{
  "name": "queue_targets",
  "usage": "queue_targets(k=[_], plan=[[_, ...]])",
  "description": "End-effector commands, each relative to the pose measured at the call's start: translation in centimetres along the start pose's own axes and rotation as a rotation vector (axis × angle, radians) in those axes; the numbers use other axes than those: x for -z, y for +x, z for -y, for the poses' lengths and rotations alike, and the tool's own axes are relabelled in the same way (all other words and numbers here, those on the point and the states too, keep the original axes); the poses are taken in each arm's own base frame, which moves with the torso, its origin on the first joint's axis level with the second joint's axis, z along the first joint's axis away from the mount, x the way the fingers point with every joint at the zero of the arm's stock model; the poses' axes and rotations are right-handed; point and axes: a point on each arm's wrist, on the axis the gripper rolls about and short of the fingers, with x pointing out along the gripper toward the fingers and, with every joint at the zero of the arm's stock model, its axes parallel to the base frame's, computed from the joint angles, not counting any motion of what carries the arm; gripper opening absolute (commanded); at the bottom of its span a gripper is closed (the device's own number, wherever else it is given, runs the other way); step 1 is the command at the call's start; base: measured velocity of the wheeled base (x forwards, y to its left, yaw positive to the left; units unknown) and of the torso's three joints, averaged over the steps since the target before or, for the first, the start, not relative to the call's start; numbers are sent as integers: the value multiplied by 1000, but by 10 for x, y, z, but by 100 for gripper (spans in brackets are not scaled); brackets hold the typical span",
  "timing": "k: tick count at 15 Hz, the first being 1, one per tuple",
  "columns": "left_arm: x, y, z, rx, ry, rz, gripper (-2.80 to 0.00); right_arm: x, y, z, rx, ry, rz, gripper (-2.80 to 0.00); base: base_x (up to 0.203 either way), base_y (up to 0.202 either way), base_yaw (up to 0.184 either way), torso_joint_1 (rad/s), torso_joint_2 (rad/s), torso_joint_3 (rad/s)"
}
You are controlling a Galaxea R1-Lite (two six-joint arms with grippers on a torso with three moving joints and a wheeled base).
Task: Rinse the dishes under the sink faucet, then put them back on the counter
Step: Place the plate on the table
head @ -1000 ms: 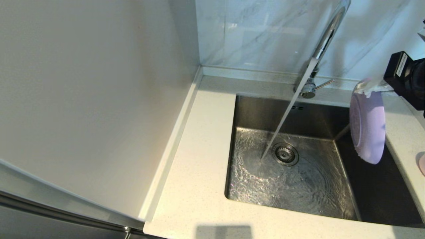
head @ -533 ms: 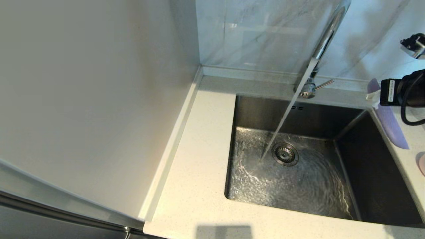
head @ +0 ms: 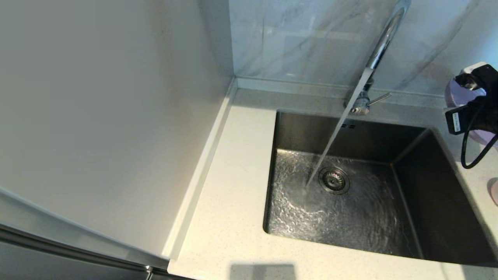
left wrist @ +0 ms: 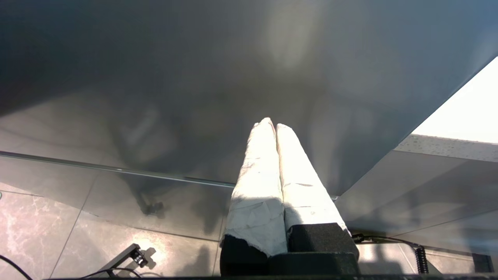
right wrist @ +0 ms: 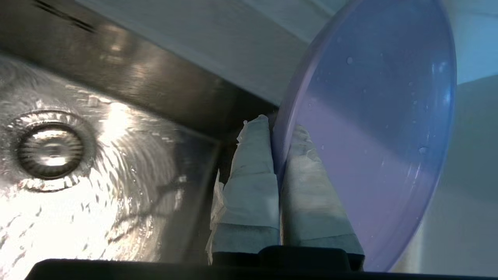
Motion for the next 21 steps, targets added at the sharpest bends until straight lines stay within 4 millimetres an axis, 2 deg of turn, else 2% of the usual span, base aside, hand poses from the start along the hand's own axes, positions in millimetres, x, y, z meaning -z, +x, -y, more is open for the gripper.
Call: queue_targets(k=[1,9,14,15,21], plan=[[0,0,0,0,0,0,-280,20,23,6,22,-7,-41,-280,0,0,0,0,0,0],[0,0,0,0,0,0,-280,55,61,10,41,-79,-91,-280,0,0,0,0,0,0],[0,0,0,0,0,0,-280,67,65,19,62,-128,-111,-280,0,0,0,0,0,0],[0,0,0,0,0,0,-280,67,66,19,62,-128,-111,0,0,0,0,0,0,0],[0,0,0,0,0,0,-280,65,65,26,93,-123,-107,0,0,0,0,0,0,0]])
